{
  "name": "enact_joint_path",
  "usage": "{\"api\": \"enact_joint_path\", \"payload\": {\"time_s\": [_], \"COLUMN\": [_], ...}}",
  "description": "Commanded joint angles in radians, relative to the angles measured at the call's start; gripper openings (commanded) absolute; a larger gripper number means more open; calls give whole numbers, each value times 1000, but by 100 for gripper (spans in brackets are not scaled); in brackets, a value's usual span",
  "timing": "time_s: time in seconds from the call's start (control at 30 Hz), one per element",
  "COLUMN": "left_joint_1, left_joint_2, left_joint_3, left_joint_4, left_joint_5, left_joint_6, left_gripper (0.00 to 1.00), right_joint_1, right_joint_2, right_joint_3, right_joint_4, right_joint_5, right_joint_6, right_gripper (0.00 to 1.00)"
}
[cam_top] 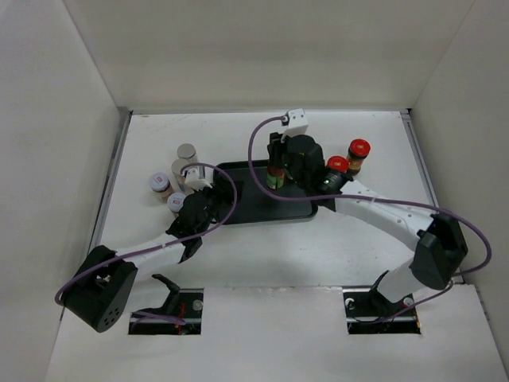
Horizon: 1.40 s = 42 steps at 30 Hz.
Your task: Organize the condiment bottles
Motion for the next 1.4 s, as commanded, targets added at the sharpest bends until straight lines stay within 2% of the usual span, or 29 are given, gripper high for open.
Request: {"api": "enact_joint_path", "payload": {"time_s": [0.0,0.23,0.7,0.83,0.93,1.0,1.23,1.37], "left_joint_1": [8,11,9,3,6,8,2,0], "left_joint_2": [-9,2,22,13,7,-5,-85,-148], "left_joint_3": [-4,-1,8,11,14,17,48,80], "left_joint_4": [54,55,58,52,52,43,-29,-104], "left_joint_5": [-5,-2,-2,-3,-9,-9,-68,-112], "left_joint_6": [-2,1,9,12,19,21,52,61], "left_gripper": [62,62,62,62,62,62,62,62], "right_joint_1": [-11,-54,-122,-122,-122,-119,-116,-114], "right_joint_2": [40,205,312,317,301,283,228,164], "right_joint_3": [117,177,162,128,109,97,57,51], "right_joint_4": [242,328,368,376,377,381,385,378], "right_joint_5": [-38,-61,-73,-67,-65,-64,-71,-76], "right_joint_6": [-7,-39,-22,-10,-7,-3,0,-5], "right_gripper": [17,17,19,30,47,54,61,71]}}
